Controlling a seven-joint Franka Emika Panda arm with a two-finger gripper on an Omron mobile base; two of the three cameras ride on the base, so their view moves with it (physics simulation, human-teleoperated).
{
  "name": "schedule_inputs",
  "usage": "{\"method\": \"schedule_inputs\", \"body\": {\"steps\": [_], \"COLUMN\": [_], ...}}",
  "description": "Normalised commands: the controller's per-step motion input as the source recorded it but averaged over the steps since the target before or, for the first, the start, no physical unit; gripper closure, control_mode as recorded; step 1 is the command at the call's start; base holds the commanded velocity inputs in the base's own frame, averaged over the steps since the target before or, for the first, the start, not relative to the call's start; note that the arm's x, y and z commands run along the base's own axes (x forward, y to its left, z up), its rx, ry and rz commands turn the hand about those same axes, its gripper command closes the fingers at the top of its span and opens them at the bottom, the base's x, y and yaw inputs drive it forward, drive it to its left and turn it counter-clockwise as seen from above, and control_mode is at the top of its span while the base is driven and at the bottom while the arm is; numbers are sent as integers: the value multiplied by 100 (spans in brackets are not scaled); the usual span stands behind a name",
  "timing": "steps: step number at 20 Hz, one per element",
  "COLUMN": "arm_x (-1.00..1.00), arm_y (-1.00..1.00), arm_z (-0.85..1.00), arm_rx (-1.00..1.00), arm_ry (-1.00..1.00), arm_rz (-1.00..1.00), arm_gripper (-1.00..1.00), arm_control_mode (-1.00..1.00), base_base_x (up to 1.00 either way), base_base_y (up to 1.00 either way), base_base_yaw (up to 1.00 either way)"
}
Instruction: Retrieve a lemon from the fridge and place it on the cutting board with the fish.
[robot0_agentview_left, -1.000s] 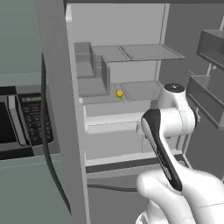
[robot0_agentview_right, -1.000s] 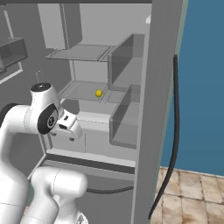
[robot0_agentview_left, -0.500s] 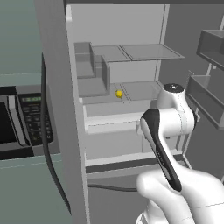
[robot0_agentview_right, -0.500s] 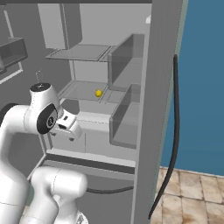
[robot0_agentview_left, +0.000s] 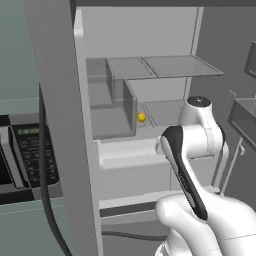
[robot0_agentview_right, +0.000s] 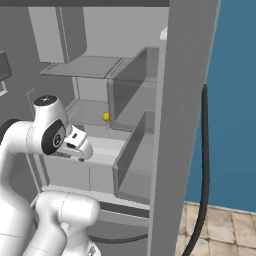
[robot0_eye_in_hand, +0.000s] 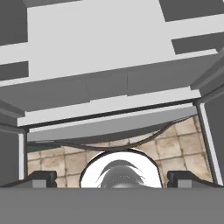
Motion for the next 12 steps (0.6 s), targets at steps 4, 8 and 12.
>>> {"method": "schedule_inputs", "body": {"steps": [4, 8, 12], "arm_x": [0, 0, 0], "arm_y": [0, 0, 0], "arm_z": [0, 0, 0], "arm_rx": [0, 0, 0], "arm_ry": [0, 0, 0], "arm_rz": [0, 0, 0], "arm_gripper": [-100, -100, -100], "arm_control_mode": [100, 100, 100], "base_base_x": [51, 42, 40], "base_base_y": [0, 0, 0], "base_base_yaw": [0, 0, 0]}}
